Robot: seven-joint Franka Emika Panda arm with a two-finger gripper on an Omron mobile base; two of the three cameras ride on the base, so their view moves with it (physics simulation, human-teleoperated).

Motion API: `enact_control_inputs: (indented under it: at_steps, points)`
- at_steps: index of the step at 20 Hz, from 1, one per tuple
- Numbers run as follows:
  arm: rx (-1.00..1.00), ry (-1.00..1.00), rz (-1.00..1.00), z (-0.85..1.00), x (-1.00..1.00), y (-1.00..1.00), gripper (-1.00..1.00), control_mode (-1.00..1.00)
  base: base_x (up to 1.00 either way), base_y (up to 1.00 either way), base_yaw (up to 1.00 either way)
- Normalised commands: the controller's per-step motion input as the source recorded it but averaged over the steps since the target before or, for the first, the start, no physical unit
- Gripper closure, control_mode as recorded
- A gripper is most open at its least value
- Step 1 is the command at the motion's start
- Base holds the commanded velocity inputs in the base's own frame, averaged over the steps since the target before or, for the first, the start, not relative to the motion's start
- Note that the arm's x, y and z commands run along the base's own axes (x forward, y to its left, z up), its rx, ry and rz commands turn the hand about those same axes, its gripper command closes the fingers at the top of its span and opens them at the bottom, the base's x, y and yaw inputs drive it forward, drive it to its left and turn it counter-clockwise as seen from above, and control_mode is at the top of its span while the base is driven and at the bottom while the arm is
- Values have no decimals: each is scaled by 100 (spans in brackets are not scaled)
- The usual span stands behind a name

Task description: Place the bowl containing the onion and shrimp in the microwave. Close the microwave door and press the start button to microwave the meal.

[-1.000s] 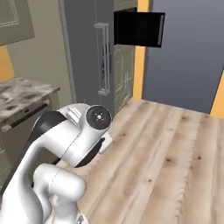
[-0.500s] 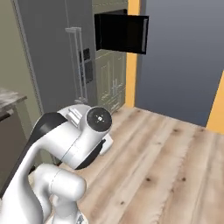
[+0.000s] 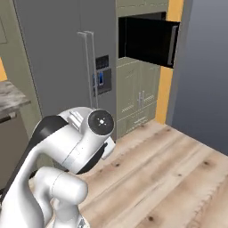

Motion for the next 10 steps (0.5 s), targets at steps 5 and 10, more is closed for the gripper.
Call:
enact_control_inputs:
  at_steps: [5, 10]
  points:
    - [0, 0, 0, 0, 0, 0, 100, 100, 50, -100, 34]
    - [0, 0, 0, 0, 0, 0, 100, 100, 57, -100, 22]
